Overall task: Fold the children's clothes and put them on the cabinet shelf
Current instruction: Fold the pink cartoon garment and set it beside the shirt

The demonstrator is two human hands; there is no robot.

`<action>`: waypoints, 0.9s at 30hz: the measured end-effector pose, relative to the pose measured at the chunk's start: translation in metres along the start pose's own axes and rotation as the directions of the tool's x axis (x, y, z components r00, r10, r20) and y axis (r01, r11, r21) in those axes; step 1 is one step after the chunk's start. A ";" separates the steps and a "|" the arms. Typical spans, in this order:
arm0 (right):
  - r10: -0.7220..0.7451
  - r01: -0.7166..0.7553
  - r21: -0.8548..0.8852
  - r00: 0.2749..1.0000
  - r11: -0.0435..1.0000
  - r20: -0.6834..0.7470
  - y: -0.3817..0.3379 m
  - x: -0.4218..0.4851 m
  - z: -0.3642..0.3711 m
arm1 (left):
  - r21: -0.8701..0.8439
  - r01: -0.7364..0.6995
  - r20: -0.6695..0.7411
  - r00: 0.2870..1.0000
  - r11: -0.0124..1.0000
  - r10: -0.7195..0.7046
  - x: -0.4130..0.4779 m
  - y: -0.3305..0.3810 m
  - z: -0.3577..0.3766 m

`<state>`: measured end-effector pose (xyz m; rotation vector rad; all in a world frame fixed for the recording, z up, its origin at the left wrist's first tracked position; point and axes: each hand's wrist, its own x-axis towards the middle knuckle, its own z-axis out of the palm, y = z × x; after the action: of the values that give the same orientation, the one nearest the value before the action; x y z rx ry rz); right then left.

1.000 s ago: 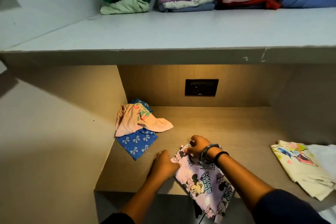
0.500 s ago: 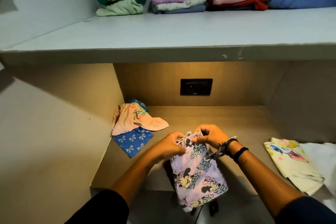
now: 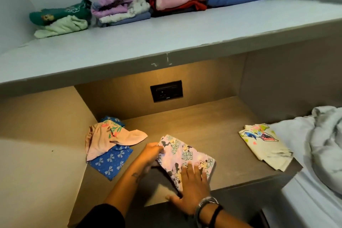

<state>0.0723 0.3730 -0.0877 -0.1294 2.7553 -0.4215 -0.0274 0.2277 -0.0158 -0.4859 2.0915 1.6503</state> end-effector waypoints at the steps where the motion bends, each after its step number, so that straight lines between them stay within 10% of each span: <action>1: -0.046 0.046 -0.064 0.999 0.997 0.002 0.002 0.006 0.000 | -0.009 0.041 -0.032 0.999 0.999 -0.042 0.000 -0.006 -0.009; 9: -0.144 0.155 -0.211 0.987 0.965 0.068 0.051 0.036 -0.058 | -0.133 0.158 -0.122 0.977 0.978 -0.174 -0.034 -0.073 -0.015; 17: -0.386 0.385 -0.113 0.922 0.916 0.011 0.024 0.046 -0.017 | 0.190 -0.198 -0.398 0.880 0.961 0.260 -0.046 -0.054 0.014; 20: -0.419 0.410 0.192 0.908 0.892 0.008 0.028 0.048 -0.026 | 0.338 -0.253 -0.408 0.829 0.907 0.383 -0.053 -0.042 0.033; 23: -0.310 0.156 0.888 0.950 0.433 -0.016 0.032 0.043 -0.042 | 0.477 -0.280 -0.365 0.799 0.833 0.478 -0.054 -0.033 0.063; 25: -0.058 -0.039 0.996 0.998 -0.084 0.034 0.039 0.045 -0.050 | 0.605 -0.282 -0.301 0.784 0.744 0.543 -0.051 -0.028 0.084; 27: -0.020 -0.123 0.942 0.992 -0.314 0.123 0.046 0.052 -0.055 | 0.737 -0.270 -0.176 0.808 0.619 0.563 -0.048 -0.028 0.101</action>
<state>0.0023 0.4249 -0.0696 0.4251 1.2431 -2.4304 0.0397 0.3196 -0.0332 -0.0471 3.1063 0.8442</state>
